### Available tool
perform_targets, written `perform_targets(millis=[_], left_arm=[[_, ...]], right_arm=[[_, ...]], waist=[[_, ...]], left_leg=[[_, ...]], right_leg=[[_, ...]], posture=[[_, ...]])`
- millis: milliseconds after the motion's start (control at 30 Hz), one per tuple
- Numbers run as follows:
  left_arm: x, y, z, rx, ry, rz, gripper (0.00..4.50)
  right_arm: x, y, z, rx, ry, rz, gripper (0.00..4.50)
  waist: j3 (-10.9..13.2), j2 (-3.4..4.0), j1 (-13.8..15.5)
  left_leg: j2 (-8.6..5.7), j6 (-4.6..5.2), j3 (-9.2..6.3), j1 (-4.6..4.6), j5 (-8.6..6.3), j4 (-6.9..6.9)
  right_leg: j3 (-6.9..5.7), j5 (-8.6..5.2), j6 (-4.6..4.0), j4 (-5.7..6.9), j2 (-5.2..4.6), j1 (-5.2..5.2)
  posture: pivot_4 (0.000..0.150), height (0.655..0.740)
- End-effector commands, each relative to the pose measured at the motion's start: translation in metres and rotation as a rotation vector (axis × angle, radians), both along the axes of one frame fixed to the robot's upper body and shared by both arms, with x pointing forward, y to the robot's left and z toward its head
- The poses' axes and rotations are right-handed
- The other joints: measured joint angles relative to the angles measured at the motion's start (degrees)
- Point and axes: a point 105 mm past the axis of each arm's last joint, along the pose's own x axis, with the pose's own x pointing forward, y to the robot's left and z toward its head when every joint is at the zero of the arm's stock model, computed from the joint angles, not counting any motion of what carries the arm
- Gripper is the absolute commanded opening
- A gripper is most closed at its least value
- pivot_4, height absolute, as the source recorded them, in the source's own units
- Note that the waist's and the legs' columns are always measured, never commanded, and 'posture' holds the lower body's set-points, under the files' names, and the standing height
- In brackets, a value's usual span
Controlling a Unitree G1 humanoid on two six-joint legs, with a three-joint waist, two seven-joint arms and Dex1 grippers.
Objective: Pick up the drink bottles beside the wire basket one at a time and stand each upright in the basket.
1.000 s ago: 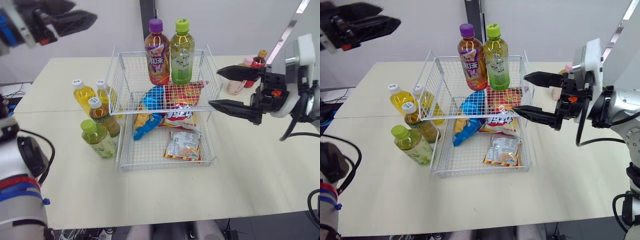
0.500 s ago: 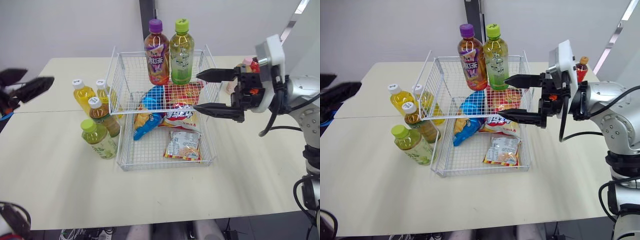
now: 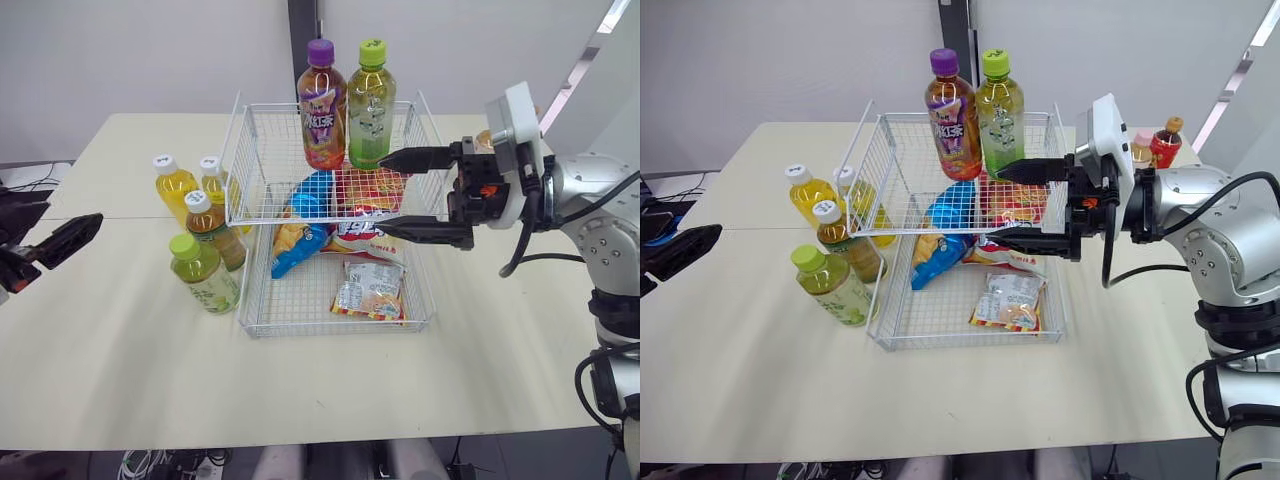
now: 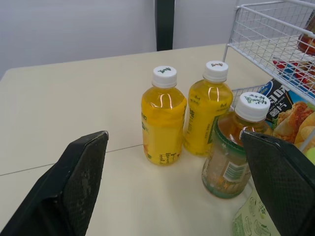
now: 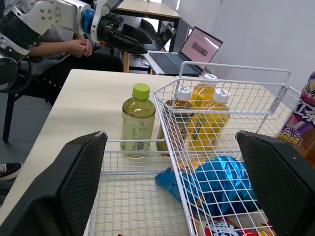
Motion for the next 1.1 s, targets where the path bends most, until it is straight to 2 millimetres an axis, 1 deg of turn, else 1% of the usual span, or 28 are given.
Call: perform_targets(millis=[33,133,367,467,533,667,833,933,1100], left_arm=[[0.012,-0.014,0.005,0.017,-0.039,-0.028,4.47],[0.028,-0.02,0.003,0.002,-0.042,-0.028,4.47],[0.053,-0.018,0.0,-0.017,-0.058,0.007,4.47],[0.073,-0.02,0.003,-0.011,-0.076,0.033,4.47],[0.079,-0.02,0.004,-0.014,-0.083,0.036,4.47],[0.097,-0.021,0.006,-0.045,-0.094,0.059,4.47],[0.117,-0.017,0.005,-0.029,-0.081,0.1,4.47],[0.133,-0.016,0.003,-0.026,-0.052,0.116,4.47],[0.151,-0.02,0.003,-0.032,-0.032,0.097,4.47]], right_arm=[[-0.003,0.002,0.012,0.018,-0.07,-0.003,4.5],[-0.003,0.002,0.011,0.014,-0.076,-0.016,4.5],[-0.005,0.0,0.013,0.014,-0.084,-0.046,4.5],[-0.006,0.0,0.014,0.014,-0.089,-0.058,4.5],[-0.007,0.0,0.014,0.014,-0.091,-0.062,4.5],[-0.007,0.0,0.016,0.016,-0.094,-0.067,4.5],[-0.008,0.002,0.017,0.019,-0.095,-0.067,4.5],[-0.01,0.004,0.017,0.023,-0.095,-0.063,4.5],[-0.012,0.005,0.016,0.027,-0.091,-0.06,4.5]], waist=[[0.0,0.0,0.1],[0.0,0.0,0.2],[0.0,0.0,-0.2],[0.0,0.0,0.0],[0.0,0.0,0.1],[0.0,-0.01,0.1],[0.0,-0.01,0.0],[0.0,-0.01,0.0],[0.0,-0.01,-0.1]], left_leg=[[0.0,0.0,-0.01,0.0,0.0,0.0],[0.0,0.0,0.02,0.01,0.0,0.0],[0.02,0.0,0.1,0.01,0.0,-0.04],[0.06,0.0,0.08,0.01,0.0,-0.04],[0.05,0.0,0.09,0.01,0.0,-0.01],[0.03,0.0,0.11,0.01,0.0,-0.01],[0.05,0.0,0.1,0.01,0.0,-0.01],[0.05,0.0,0.09,0.01,0.0,-0.01],[0.05,0.0,0.1,0.0,0.0,-0.01]], right_leg=[[-0.01,0.0,0.0,0.0,0.0,0.01],[0.01,0.03,0.03,0.0,0.01,0.01],[0.07,0.04,0.04,0.01,0.06,-0.05],[0.05,0.04,0.03,0.02,0.14,-0.05],[0.06,0.06,0.05,0.02,0.3,-0.03],[0.09,0.07,0.07,0.0,0.35,-0.03],[0.09,0.07,0.07,0.01,0.39,-0.04],[0.08,0.07,0.07,0.02,0.4,-0.04],[0.1,0.08,0.08,0.01,0.44,-0.04]], posture=[[0.15,0.7359],[0.15,0.7359],[0.15,0.7359],[0.15,0.7359],[0.15,0.7359],[0.15,0.7359],[0.15,0.7359],[0.15,0.7359],[0.15,0.7359]])
